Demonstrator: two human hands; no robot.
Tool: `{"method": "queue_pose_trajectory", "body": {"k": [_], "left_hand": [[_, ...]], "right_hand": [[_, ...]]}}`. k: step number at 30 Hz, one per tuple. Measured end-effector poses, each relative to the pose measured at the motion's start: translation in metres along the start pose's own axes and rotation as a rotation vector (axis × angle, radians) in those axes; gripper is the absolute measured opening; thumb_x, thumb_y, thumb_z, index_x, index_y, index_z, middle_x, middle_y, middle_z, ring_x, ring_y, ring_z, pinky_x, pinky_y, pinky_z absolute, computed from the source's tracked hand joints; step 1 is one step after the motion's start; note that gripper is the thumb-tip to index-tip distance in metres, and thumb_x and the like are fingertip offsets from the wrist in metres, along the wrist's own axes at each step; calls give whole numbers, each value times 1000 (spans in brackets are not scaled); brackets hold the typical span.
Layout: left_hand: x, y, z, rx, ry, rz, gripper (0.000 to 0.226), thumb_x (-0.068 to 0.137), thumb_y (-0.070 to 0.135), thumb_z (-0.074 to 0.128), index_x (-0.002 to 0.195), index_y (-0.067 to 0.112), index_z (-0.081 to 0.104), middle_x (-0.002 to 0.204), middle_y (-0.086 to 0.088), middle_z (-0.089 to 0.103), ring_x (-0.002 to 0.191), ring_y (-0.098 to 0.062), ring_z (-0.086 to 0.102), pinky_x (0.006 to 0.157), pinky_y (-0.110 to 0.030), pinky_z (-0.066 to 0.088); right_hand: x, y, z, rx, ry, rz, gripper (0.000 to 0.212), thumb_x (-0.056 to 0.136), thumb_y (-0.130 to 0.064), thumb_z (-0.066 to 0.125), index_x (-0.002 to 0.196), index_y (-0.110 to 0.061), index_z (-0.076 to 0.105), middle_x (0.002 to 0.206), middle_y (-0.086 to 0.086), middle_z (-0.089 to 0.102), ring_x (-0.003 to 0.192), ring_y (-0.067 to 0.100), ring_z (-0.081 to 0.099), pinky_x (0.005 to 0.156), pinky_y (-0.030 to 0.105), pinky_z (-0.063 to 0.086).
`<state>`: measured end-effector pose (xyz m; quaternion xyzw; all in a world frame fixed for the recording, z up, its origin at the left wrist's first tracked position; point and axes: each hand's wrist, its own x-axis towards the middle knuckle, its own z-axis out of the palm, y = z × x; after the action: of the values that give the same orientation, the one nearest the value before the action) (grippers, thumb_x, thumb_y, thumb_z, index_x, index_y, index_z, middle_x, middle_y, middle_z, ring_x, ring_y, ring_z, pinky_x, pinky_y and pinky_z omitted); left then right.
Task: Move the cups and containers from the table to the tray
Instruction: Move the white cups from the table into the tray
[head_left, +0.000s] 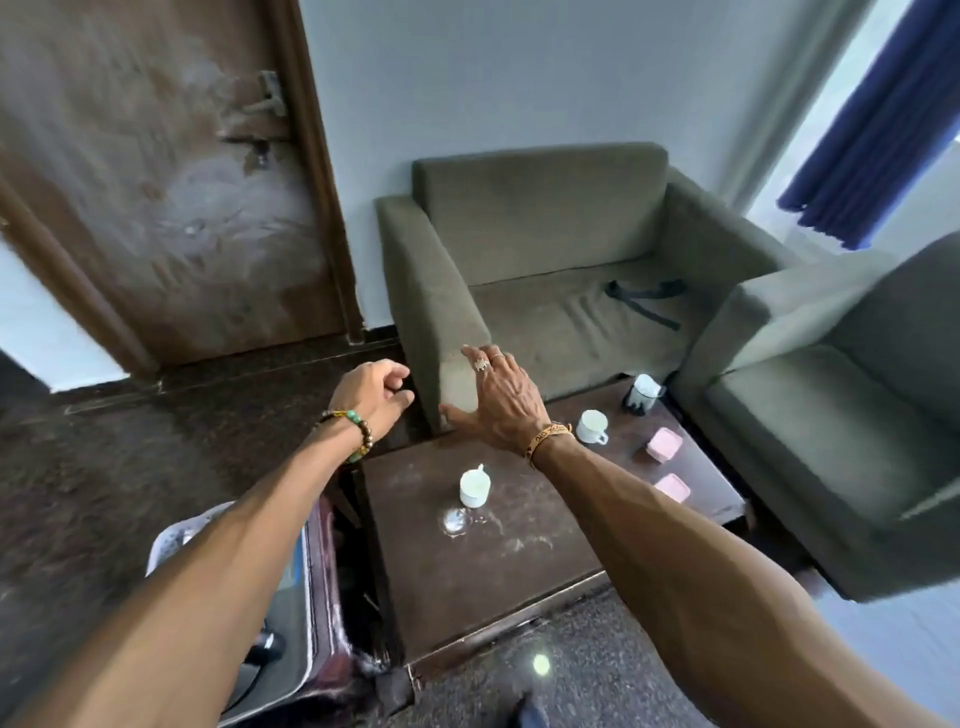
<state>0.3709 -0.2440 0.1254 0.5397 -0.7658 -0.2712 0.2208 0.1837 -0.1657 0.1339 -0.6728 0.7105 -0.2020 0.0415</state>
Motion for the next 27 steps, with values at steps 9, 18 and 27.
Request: {"method": "queue_pose_trajectory", "body": {"k": [9, 18, 27], "left_hand": [[6, 103, 97, 17, -151, 126, 27, 79, 24, 72, 106, 23, 67, 94, 8, 67, 81, -12, 63, 84, -25, 51], [-16, 181, 232, 72, -298, 111, 29, 78, 24, 72, 106, 25, 69, 100, 5, 72, 89, -16, 67, 81, -25, 50], [17, 262, 286, 43, -319, 181, 34, 78, 21, 74, 111, 21, 67, 102, 1, 71, 92, -20, 67, 87, -32, 52]], "right_hand": [[-56, 112, -43, -6, 89, 177, 91, 76, -62, 67, 146, -10, 41, 135, 8, 50, 122, 29, 50, 102, 40, 44], [-127, 243, -52, 11, -1, 290, 89, 78, -58, 70, 146, -8, 41, 133, 12, 50, 120, 33, 51, 101, 45, 44], [-126, 324, -98, -14, 86, 396, 89, 77, -60, 69, 145, -12, 39, 135, 9, 48, 122, 28, 48, 101, 42, 44]]}}
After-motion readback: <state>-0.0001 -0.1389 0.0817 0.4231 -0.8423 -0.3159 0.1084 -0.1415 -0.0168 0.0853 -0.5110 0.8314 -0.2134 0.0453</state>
